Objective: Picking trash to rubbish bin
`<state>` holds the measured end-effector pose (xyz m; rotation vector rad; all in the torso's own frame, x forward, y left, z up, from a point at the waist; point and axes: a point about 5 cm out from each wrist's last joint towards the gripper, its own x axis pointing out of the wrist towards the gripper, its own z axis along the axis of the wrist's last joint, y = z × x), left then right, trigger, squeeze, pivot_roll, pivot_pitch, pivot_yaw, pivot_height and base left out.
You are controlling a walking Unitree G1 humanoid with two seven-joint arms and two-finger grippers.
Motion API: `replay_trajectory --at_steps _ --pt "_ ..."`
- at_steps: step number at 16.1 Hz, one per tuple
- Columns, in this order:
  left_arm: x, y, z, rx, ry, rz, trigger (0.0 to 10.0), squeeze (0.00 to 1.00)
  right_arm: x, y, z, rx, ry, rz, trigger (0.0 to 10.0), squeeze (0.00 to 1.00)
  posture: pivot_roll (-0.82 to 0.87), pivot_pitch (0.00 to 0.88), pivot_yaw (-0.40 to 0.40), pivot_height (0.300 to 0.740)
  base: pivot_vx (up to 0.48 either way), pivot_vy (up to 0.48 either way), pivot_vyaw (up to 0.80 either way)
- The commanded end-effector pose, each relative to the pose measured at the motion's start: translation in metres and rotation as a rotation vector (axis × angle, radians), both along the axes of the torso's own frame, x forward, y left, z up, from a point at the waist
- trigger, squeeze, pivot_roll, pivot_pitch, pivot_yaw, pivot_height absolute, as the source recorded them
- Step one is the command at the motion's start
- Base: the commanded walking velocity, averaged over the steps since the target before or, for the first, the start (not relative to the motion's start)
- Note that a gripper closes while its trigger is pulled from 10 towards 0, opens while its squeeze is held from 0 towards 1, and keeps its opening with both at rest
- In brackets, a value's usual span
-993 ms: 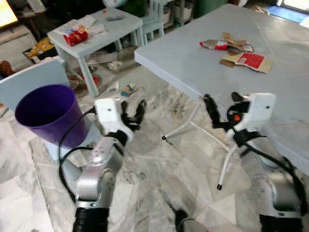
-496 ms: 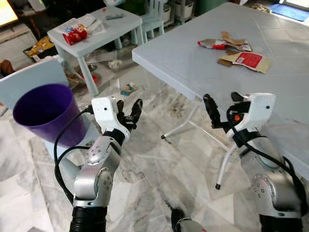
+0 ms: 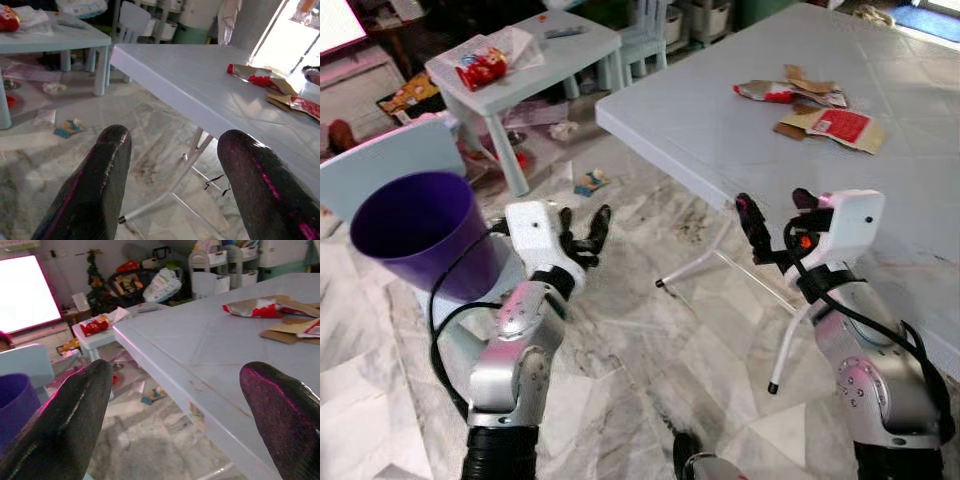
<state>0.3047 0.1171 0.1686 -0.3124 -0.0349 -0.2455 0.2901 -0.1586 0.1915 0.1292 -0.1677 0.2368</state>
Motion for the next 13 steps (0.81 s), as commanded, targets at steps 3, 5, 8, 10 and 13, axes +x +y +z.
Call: replay_trajectory --at_steps 3,5,8,10,13 --pt "-0.0004 -0.0005 -0.0020 0.007 0.014 -0.007 10.0 0.00 -0.0015 0.0019 0.0018 0.002 -0.010 0.003 10.0 0.57 -0.06 0.155 0.048 0.740 0.000 0.000 0.00" --pt "-0.0002 -0.0012 -0.0018 0.004 0.016 -0.009 10.0 0.00 -0.0016 0.0018 0.0011 -0.004 0.000 0.003 10.0 0.57 -0.07 0.158 0.046 0.740 0.000 0.000 -0.40" --pt "0.0002 -0.0004 -0.0026 -0.002 0.019 -0.003 10.0 0.00 -0.0015 0.0014 0.0007 -0.001 0.005 0.002 10.0 0.55 -0.07 0.158 0.046 0.740 0.000 0.000 -0.80" --pt "0.0003 0.0002 -0.0025 -0.004 0.020 0.001 10.0 0.00 -0.0014 0.0013 0.0006 0.000 0.006 0.002 10.0 0.55 -0.07 0.158 0.046 0.740 0.000 0.000 0.00" --pt "0.0005 0.0010 -0.0024 -0.001 0.019 0.002 10.0 0.00 -0.0016 0.0016 0.0003 0.001 0.008 0.001 10.0 0.54 -0.07 0.160 0.048 0.740 0.000 0.000 -0.27"
